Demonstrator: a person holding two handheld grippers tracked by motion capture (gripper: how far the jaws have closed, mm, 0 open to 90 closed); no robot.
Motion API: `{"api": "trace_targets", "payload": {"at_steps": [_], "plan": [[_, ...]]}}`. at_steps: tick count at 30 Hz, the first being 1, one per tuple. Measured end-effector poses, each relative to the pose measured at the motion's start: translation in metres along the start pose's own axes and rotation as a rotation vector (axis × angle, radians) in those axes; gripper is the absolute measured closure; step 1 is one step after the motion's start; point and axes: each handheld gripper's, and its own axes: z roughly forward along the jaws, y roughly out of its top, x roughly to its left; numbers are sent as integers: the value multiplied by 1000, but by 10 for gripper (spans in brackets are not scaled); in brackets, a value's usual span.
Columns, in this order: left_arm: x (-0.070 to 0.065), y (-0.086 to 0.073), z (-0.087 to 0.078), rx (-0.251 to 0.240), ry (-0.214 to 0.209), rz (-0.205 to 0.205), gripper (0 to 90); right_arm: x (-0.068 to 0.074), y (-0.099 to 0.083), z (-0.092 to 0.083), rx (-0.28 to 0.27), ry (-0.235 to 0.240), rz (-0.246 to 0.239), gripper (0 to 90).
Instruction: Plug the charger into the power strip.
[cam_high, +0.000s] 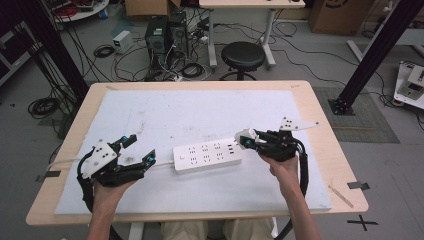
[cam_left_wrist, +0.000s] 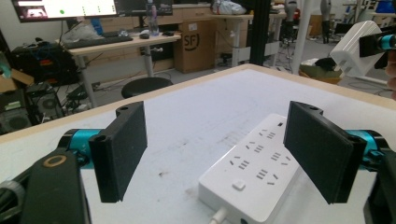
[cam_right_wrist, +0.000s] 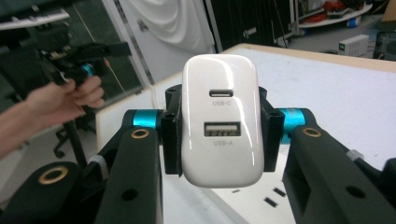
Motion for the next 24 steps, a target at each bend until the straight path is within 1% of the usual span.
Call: {"api": "trace_targets", "payload": {"at_steps": [1, 2, 5, 7, 8, 9, 10, 11, 13, 14, 15, 16, 18, 19, 20, 22, 24], "plan": [[2, -1, -2, 2, 6, -7, 216, 0, 0, 0, 0, 0, 0, 630], [2, -1, -4, 3, 13, -13, 216, -3, 2, 2, 20, 2, -8, 630], [4, -2, -6, 6, 18, -14, 216, -6, 4, 4, 35, 1, -10, 630], [5, -5, -9, 9, 26, -19, 216, -13, 10, 10, 85, 4, -37, 630], [5, -6, -11, 15, 29, -21, 216, -19, 12, 14, 106, 15, -59, 630], [5, -6, -11, 15, 29, -21, 216, -19, 12, 14, 106, 15, -59, 630], [6, -8, -12, 20, 31, -22, 216, -24, 15, 18, 129, 24, -71, 630], [6, -8, -12, 20, 31, -22, 215, -27, 17, 20, 138, 33, -78, 630], [7, -8, -13, 21, 33, -24, 216, -27, 17, 20, 138, 33, -78, 630], [7, -8, -13, 21, 33, -24, 216, -29, 18, 22, 151, 41, -85, 630], [7, -10, -15, 25, 38, -22, 216, -29, 18, 22, 151, 41, -85, 630], [7, -10, -16, 24, 38, -24, 216, -34, 23, 31, 193, 77, -125, 630], [6, -11, -17, 25, 40, -24, 216, -37, 26, 36, 232, 85, -139, 631], [5, -12, -18, 26, 39, -23, 216, -38, 28, 39, 247, 91, -148, 631], [4, -12, -19, 25, 37, -15, 216, -39, 29, 42, 256, 100, -164, 631], [2, -13, -21, 26, 43, 1, 221, -39, 33, 48, 282, 114, -179, 631], [1, -14, -23, 25, 45, 1, 222, -40, 35, 52, 297, 123, -198, 631]]}}
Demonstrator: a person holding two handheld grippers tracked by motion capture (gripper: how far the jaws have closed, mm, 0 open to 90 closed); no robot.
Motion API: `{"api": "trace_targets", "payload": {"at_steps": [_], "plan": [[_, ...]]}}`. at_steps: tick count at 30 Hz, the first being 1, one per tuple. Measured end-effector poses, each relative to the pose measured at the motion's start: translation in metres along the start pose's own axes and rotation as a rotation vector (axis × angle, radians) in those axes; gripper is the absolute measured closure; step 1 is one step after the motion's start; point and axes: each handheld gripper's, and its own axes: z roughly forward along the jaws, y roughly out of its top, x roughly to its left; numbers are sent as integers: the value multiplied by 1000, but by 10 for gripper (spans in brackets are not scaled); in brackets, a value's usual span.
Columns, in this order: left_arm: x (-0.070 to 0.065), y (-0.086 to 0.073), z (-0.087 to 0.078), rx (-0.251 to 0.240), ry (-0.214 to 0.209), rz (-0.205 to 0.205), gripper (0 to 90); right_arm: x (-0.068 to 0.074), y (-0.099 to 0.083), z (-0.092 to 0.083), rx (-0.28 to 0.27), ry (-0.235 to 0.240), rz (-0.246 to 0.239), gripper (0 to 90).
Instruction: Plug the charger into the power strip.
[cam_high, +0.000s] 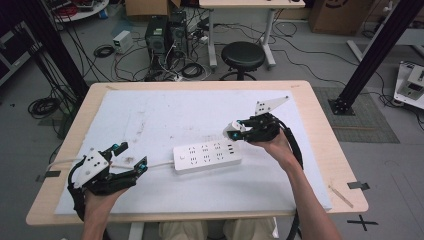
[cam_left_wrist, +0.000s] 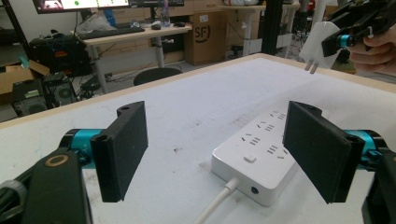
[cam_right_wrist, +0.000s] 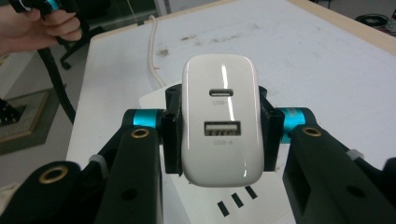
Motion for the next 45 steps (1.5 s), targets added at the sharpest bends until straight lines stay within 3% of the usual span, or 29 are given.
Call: {"api": "trace_targets", "payload": {"at_steps": [6, 7, 8, 11, 14, 15, 19, 25, 32, 35, 36, 39, 42, 43, 45], "plan": [[1, -5, -6, -3, 12, -11, 222, -3, 8, 8, 38, 20, -43, 631], [1, -5, -6, -3, 12, -11, 222, -3, 10, 10, 55, 11, -52, 631], [2, -8, -11, 1, 24, -18, 222, -5, 15, 18, 109, 11, -91, 631], [2, -9, -14, 3, 29, -23, 223, -8, 20, 23, 142, 25, -116, 631], [2, -11, -17, 1, 35, -27, 227, -10, 21, 25, 140, 29, -136, 631], [4, -12, -20, 4, 43, -33, 227, -17, 26, 34, 188, 47, -171, 631], [6, -14, -23, 4, 57, -39, 228, -22, 25, 37, 193, 64, -177, 631], [6, -18, -25, 10, 65, -46, 229, -26, 15, 51, 264, 103, -197, 632], [6, -19, -25, 15, 64, -47, 230, -27, 13, 58, 283, 132, -221, 632], [5, -19, -24, 22, 61, -44, 230, -24, 11, 59, 332, 134, -235, 632], [5, -20, -23, 21, 59, -47, 230, -19, 15, 60, 378, 120, -271, 632], [5, -20, -20, 24, 53, -50, 230, -17, 18, 60, 397, 111, -289, 632], [4, -20, -19, 22, 51, -50, 230, -21, 26, 59, 358, 131, -291, 632], [2, -20, -20, 23, 49, -47, 230, -22, 26, 67, 419, 140, -315, 632], [1, -21, -20, 25, 50, -48, 231, -22, 26, 69, 436, 143, -327, 632]]}}
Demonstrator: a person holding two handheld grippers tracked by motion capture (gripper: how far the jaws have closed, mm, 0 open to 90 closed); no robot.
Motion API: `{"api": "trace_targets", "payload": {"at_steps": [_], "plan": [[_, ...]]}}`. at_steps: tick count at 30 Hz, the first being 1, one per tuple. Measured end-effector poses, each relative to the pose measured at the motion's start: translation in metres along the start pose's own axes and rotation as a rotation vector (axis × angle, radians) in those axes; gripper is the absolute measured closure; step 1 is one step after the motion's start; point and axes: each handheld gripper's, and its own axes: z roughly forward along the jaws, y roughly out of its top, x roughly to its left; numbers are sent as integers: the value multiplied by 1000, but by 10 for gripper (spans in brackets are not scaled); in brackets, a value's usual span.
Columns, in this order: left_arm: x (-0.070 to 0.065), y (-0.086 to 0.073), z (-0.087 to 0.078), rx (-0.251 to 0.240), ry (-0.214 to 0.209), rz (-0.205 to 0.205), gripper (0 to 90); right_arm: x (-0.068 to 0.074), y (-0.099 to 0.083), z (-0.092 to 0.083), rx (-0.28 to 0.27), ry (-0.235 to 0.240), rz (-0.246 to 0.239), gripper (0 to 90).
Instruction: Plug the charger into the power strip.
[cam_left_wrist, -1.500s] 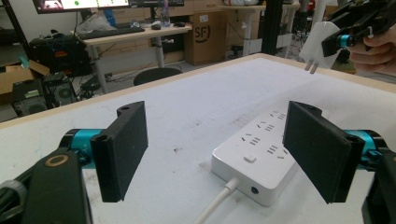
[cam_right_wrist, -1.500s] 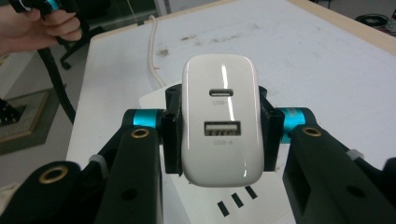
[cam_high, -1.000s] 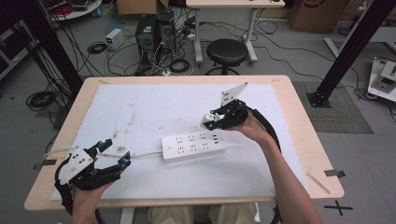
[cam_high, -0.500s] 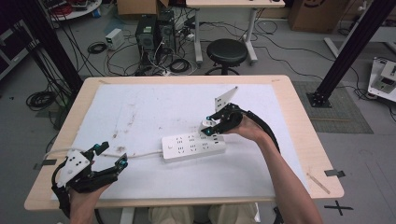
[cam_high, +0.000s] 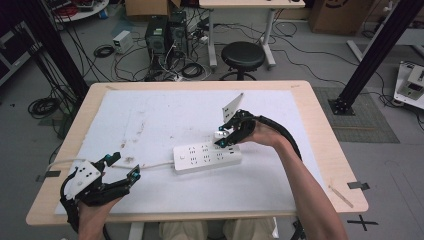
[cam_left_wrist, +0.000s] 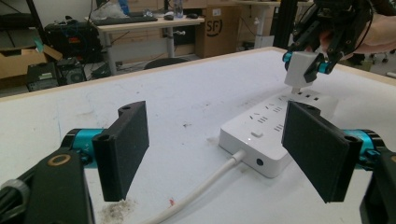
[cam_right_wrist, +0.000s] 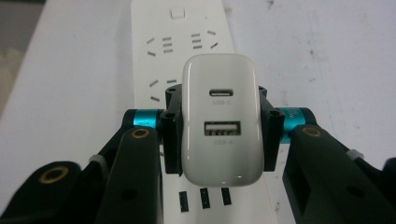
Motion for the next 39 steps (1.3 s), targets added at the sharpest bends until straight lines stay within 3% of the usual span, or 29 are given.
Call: {"api": "trace_targets", "payload": {"at_steps": [9, 19, 29, 34, 39], "plan": [[2, -3, -4, 8, 10, -9, 231, -3, 0, 10, 37, 11, -55, 632], [1, -5, -5, 13, 8, -15, 233, -4, -2, 15, 32, 18, -77, 633], [-3, -6, -3, 22, -8, -12, 235, -7, -3, 17, 10, 37, -65, 635], [-4, -5, -6, 21, -7, -13, 236, -8, -6, 24, 23, 44, -87, 636], [-3, -5, -7, 26, -3, -12, 236, -10, -9, 23, 8, 56, -62, 636]]}}
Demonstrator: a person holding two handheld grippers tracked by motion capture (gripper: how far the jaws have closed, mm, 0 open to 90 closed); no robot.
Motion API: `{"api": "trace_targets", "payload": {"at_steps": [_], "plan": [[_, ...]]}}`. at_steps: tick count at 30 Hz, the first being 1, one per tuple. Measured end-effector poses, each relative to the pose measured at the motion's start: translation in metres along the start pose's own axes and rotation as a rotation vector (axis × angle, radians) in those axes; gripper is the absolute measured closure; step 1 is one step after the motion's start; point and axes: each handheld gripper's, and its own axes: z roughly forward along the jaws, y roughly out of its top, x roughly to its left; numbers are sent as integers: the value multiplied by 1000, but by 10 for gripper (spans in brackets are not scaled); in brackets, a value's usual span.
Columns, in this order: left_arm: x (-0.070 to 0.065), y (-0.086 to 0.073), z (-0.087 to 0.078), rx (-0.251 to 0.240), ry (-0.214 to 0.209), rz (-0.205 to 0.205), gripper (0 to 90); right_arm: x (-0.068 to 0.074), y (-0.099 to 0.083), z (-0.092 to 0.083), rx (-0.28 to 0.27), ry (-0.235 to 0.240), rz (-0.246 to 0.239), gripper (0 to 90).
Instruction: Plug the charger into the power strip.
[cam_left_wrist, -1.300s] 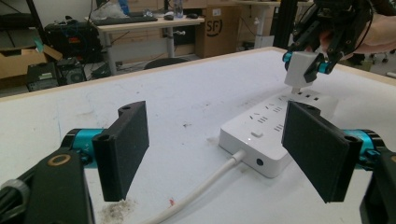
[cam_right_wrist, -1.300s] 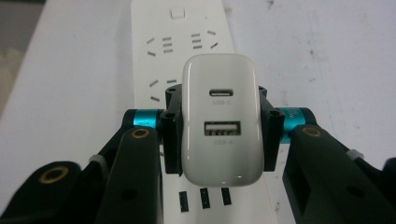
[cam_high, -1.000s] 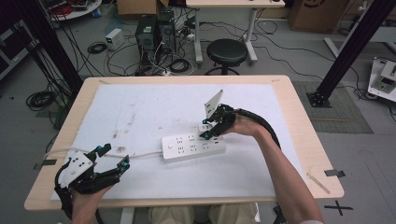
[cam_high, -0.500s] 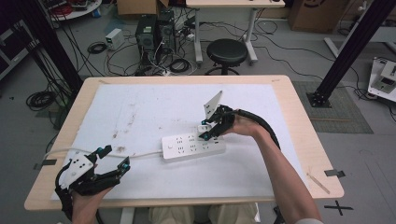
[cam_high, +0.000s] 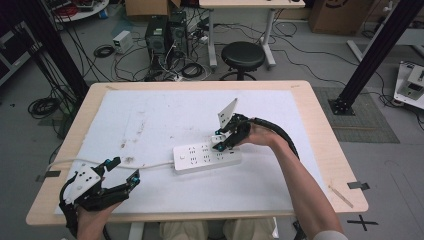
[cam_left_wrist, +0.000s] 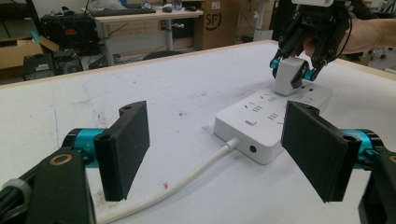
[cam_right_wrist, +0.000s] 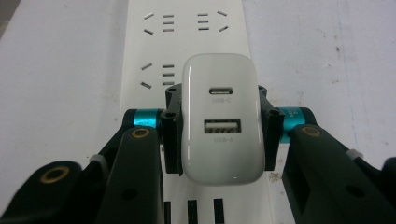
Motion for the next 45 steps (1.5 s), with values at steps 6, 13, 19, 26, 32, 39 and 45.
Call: {"api": "trace_targets", "payload": {"at_steps": [6, 13, 19, 26, 32, 39, 45], "plan": [[-3, 0, 2, 14, -4, 3, 237, -1, -4, 1, -33, 1, 6, 638], [-6, -2, 3, 26, -4, 8, 238, 1, -5, 1, -44, -5, 4, 639], [-7, -4, 0, 35, 4, 5, 238, 6, -4, 1, -31, -35, -21, 640], [-7, -3, 2, 35, -4, 5, 238, 4, -5, 2, -33, -28, -18, 640], [-8, -3, 3, 40, 0, 4, 239, -3, -4, 4, -32, 16, -8, 639], [-7, -5, 0, 43, 5, 2, 241, 0, -7, 7, -51, 3, -7, 639], [-7, -3, -1, 37, 8, 4, 241, 1, -12, 8, -93, -13, 3, 639]]}}
